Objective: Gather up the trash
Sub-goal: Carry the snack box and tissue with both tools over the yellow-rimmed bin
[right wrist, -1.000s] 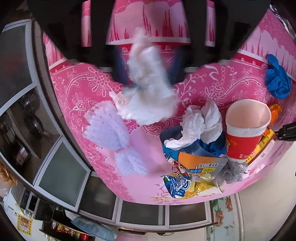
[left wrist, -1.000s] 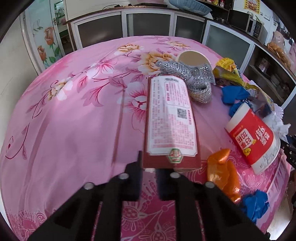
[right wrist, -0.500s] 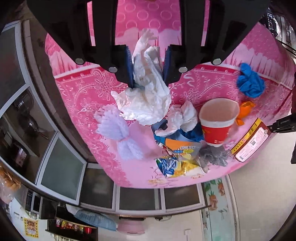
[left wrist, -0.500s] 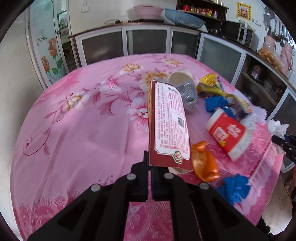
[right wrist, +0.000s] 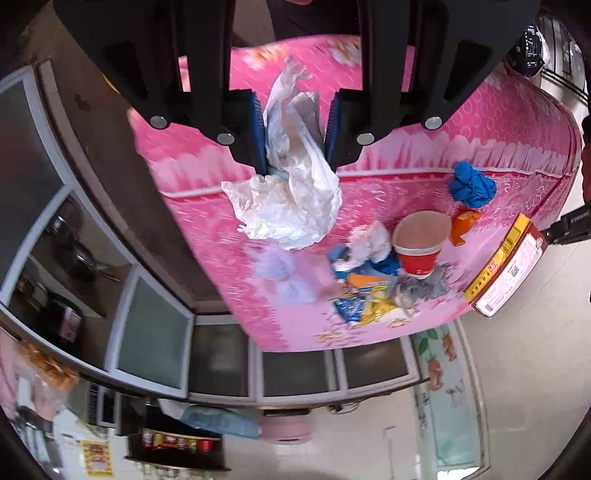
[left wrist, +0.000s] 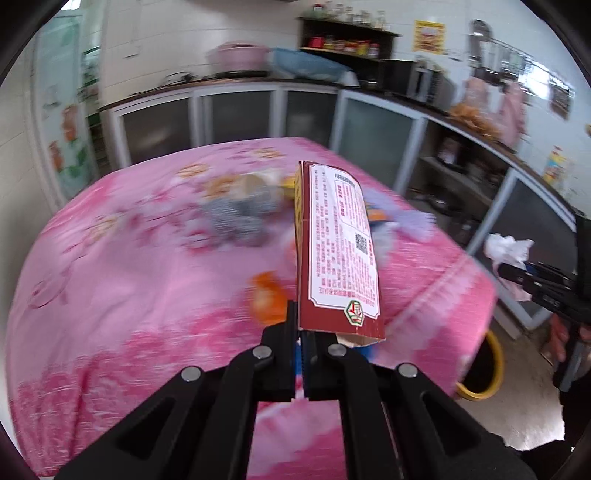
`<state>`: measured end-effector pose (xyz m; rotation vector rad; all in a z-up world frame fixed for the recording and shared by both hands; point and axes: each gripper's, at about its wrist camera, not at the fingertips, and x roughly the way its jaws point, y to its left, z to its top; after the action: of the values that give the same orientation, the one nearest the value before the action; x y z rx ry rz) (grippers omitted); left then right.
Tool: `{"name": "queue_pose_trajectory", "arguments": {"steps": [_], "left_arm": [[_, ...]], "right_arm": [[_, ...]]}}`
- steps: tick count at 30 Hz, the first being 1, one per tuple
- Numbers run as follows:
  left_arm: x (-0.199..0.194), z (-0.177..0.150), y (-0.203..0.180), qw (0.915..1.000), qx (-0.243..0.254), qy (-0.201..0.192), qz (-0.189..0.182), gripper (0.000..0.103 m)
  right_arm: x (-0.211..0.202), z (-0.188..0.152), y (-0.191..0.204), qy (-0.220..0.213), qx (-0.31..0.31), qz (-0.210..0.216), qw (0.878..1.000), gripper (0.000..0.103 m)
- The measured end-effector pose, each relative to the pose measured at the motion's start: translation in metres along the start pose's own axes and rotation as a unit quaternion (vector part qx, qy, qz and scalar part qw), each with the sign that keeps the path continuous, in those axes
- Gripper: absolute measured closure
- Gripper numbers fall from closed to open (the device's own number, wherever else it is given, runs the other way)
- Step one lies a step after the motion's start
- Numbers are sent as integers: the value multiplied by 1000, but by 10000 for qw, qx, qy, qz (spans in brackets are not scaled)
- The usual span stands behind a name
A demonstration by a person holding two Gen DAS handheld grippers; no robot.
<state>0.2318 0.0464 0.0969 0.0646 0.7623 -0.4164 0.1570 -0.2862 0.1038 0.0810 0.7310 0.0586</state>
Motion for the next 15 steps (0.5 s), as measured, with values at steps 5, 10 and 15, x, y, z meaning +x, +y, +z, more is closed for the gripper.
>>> {"name": "queue_pose_trajectory", "arguments": {"steps": [5,10,15], "left_arm": [[13,1,-65,9971,461,55,-610,102],[34,-2,-128,9886,897,191,-1194,102],[58,-11,-199,9750,1402,417,-1673,102]], "right_arm": [[-31,-19,-43,-60,348,-435,9984,77],[-61,-46,-94,-33,720,-948,9929,77],[-81,-80,-150,85,1248,-1364,9827,76]]}}
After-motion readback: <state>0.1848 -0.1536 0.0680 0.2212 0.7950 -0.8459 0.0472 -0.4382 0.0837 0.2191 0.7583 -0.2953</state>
